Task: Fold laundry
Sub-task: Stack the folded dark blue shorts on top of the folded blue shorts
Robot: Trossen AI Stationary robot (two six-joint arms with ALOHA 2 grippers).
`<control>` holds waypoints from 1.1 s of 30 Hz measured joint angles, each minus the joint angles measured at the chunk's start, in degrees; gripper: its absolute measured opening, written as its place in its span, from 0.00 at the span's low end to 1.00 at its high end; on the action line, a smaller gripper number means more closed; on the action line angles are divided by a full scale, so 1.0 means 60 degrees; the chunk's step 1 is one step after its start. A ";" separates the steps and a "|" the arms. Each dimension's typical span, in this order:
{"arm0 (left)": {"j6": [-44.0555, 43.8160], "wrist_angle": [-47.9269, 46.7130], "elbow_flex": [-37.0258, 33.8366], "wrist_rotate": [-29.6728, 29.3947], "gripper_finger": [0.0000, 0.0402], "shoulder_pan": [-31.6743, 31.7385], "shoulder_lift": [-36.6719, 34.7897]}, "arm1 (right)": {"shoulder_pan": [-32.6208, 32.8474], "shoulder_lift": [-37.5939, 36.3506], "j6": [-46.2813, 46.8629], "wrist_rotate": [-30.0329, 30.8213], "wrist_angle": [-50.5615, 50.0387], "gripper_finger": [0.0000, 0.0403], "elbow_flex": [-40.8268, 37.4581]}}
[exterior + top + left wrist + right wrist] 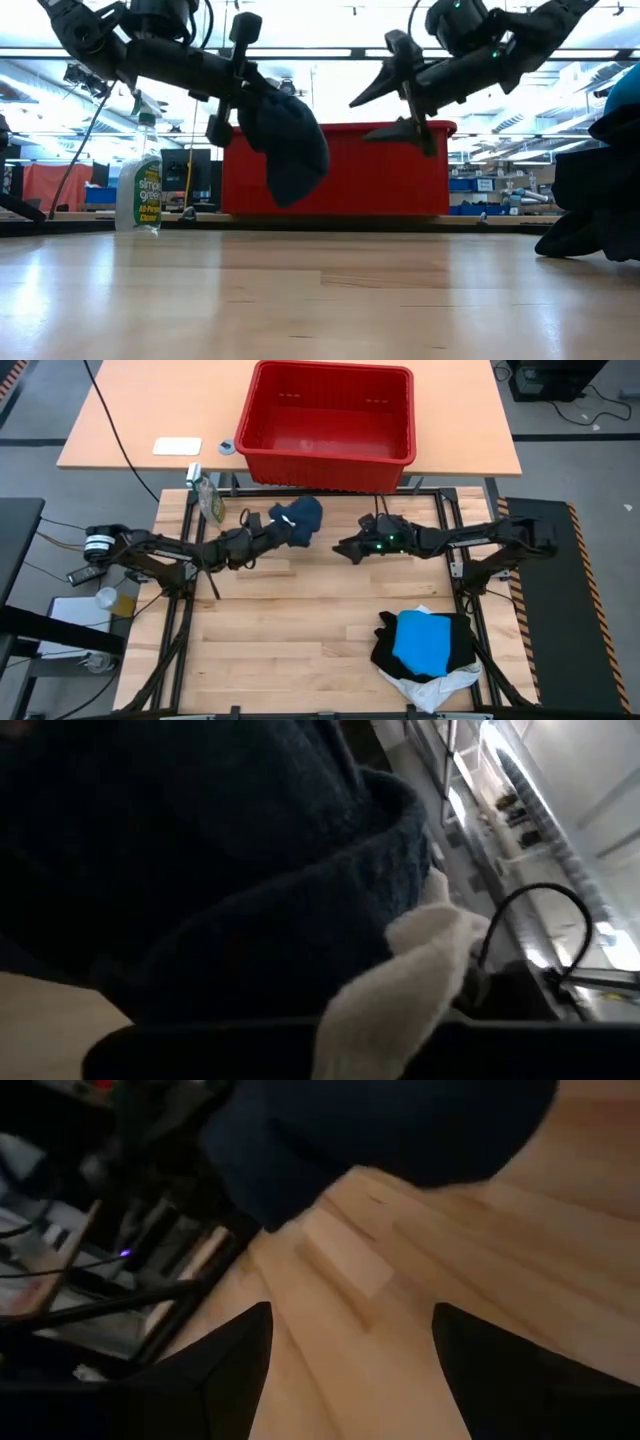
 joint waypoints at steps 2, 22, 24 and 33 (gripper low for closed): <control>-0.0284 -0.0117 0.0094 0.0175 0.02 0.0048 -0.0040 | 0.0019 -0.0102 -0.0088 -0.0163 0.0143 0.70 0.0007; -0.0442 -0.0472 0.0601 0.0232 0.02 -0.0364 -0.0022 | 0.0560 0.4933 -0.3980 0.1458 0.4356 0.70 0.2358; -0.0443 -0.0472 0.0601 0.0358 0.02 -0.0400 -0.0065 | 0.0345 0.4923 -0.4352 0.0869 0.4434 0.69 0.2426; -0.0512 -0.0766 0.0608 0.1004 0.02 -0.0724 -0.0386 | -0.0223 0.3470 -0.6967 -0.0464 0.3425 0.61 0.2342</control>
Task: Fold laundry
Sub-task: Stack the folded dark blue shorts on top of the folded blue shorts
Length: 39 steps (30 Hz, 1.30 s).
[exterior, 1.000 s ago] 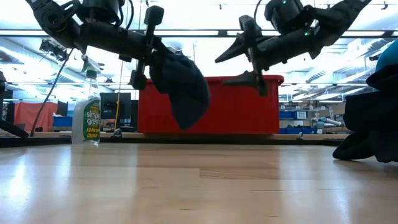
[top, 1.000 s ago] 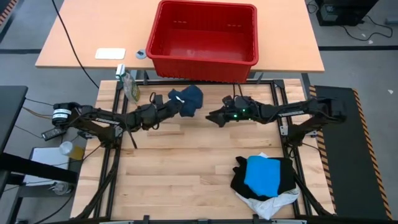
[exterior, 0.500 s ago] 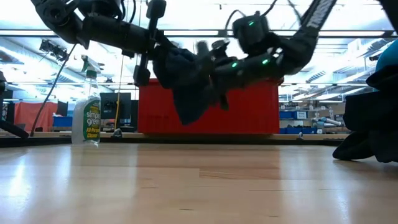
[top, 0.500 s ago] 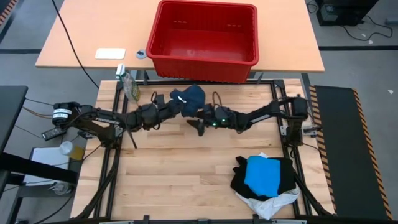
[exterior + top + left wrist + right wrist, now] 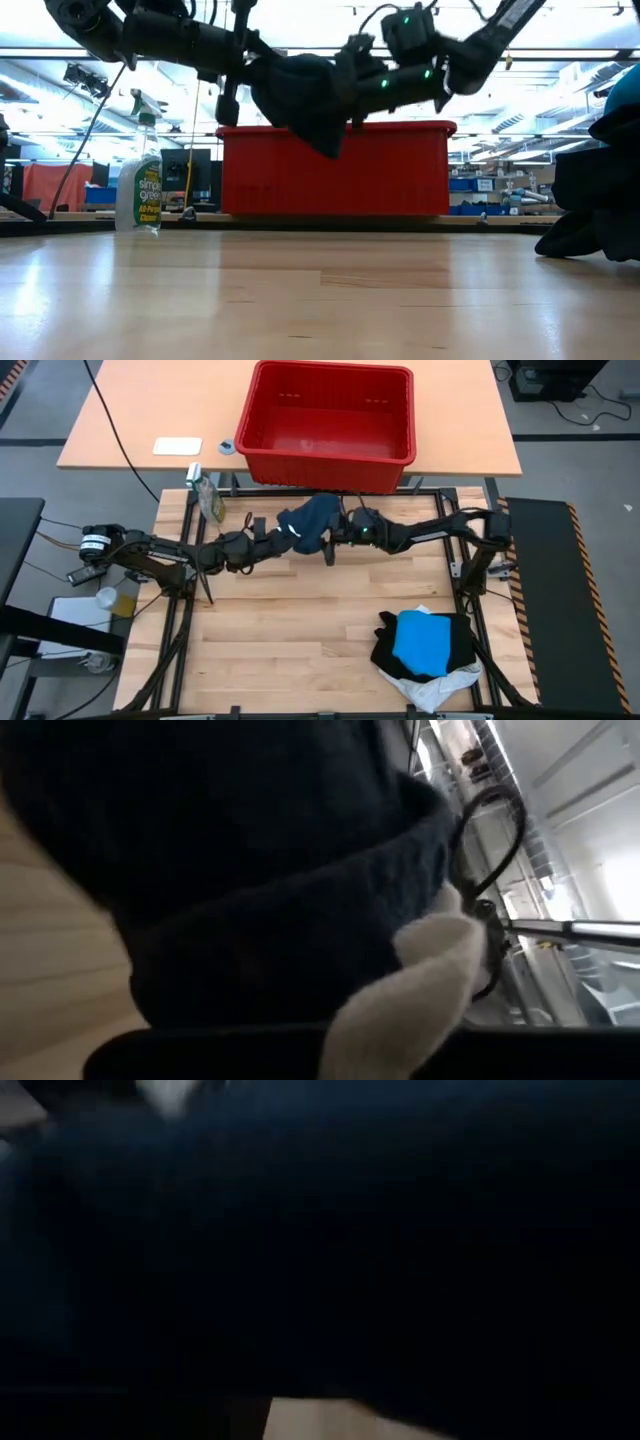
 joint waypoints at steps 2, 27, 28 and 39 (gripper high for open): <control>0.0097 -0.0065 0.0000 0.0139 0.03 -0.0045 0.0001 | -0.0027 -0.0555 -0.0643 0.0249 -0.0624 0.59 0.0000; 0.2754 -0.0640 0.1107 0.0761 0.41 -0.0857 0.0117 | 0.0871 -0.3179 -0.1830 -0.1487 -0.4406 0.67 0.0000; 0.2751 -0.0663 0.1153 0.0764 0.40 -0.0888 0.0117 | 0.0990 -0.3442 -0.1964 -0.1464 -0.4727 0.67 0.0000; 0.3452 -0.0702 0.3861 0.1581 0.29 -0.1776 0.2653 | 0.2978 -0.5703 -0.2027 0.0041 -0.8274 0.67 0.0000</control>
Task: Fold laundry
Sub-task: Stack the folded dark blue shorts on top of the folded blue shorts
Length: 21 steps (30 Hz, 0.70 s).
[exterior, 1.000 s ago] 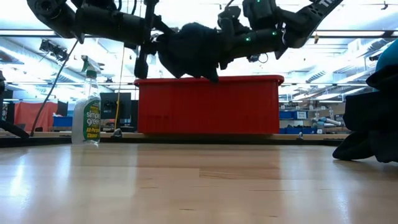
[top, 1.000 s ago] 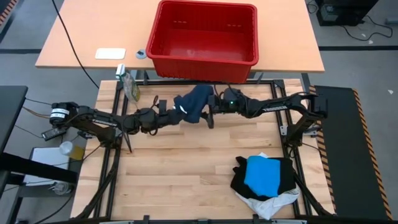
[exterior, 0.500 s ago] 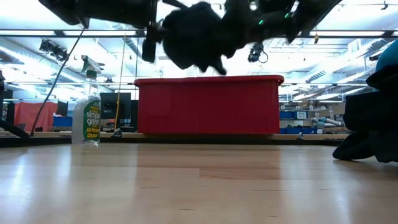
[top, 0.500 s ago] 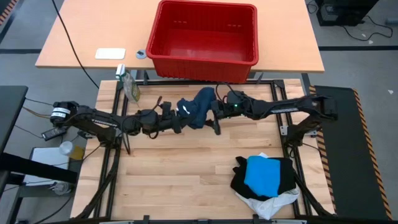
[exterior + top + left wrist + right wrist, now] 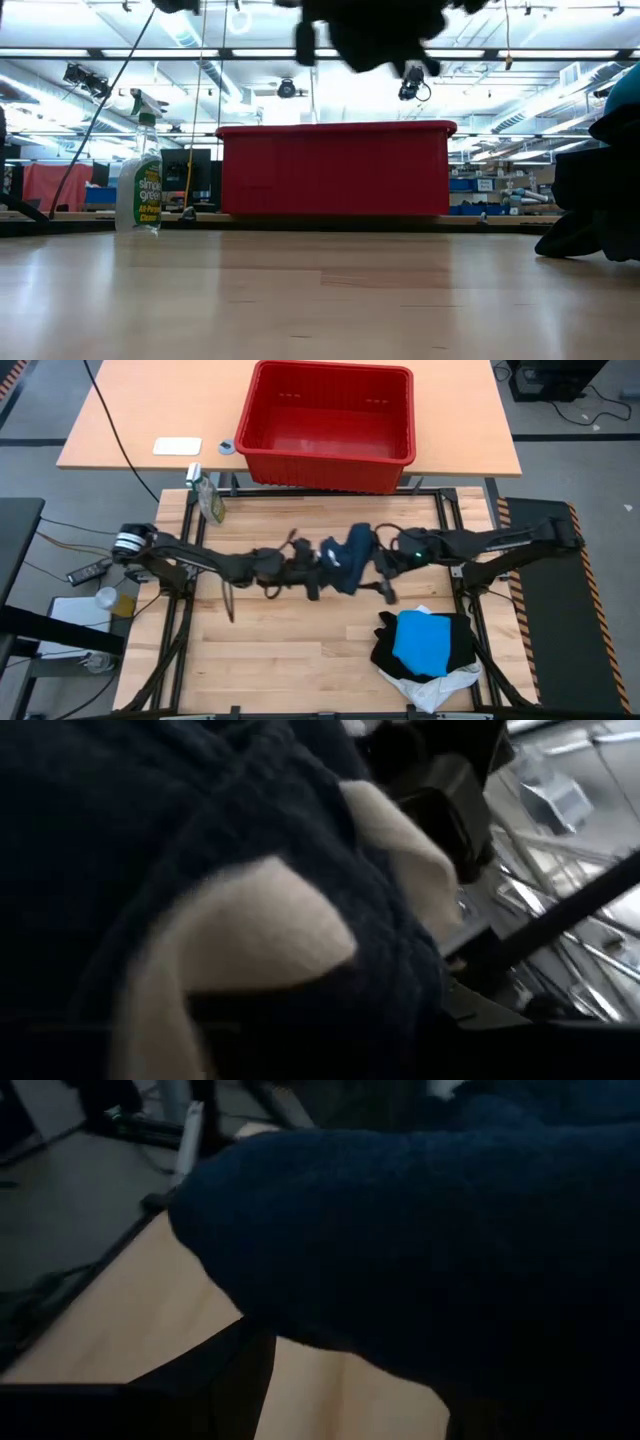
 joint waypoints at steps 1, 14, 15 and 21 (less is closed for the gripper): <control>0.0096 0.0040 0.0321 0.0138 0.29 -0.0047 0.0293 | 0.0181 -0.0251 0.0222 0.0079 -0.0424 0.66 0.0000; 0.0569 0.0016 0.4441 0.1571 0.29 -0.0808 0.4018 | 0.3573 -0.2931 0.3023 0.0983 -0.4576 0.66 0.0011; 0.0569 0.0064 0.4760 0.1577 0.29 -0.0861 0.4312 | 0.3925 -0.2935 0.3288 0.0980 -0.4802 0.65 0.0011; 0.0489 -0.0055 0.6488 0.1650 0.29 -0.1205 0.5710 | 0.5569 -0.2962 0.3986 0.1115 -0.6171 0.61 0.0011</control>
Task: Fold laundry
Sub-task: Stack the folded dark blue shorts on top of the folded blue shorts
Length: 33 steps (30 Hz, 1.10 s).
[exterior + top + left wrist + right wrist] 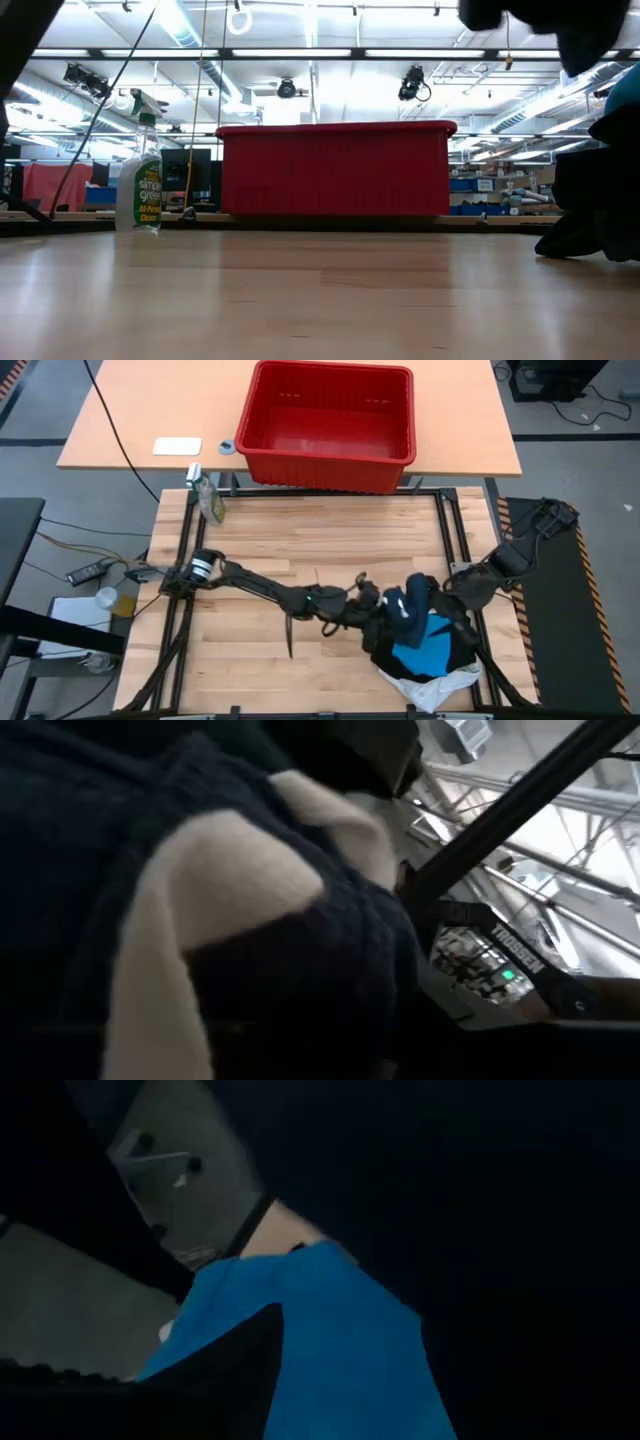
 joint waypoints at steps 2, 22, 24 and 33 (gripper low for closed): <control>-0.0056 -0.0118 0.0454 0.0000 0.29 -0.0090 0.0434 | 0.0343 -0.0029 0.0177 0.0059 -0.0133 0.60 0.0000; -0.0520 -0.1534 0.3756 0.0000 0.29 -0.0624 0.3542 | 0.3334 -0.0145 0.3732 -0.1481 -0.2045 0.58 -0.0408; -0.0473 -0.2083 0.3767 -0.0004 0.29 -0.0625 0.3538 | 0.3451 -0.0159 0.4092 -0.2112 -0.2096 0.58 -0.0348; -0.0599 -0.2910 0.3752 -0.0227 0.29 -0.0769 0.3538 | 0.3694 -0.0261 0.5009 -0.2244 -0.2182 0.58 0.0912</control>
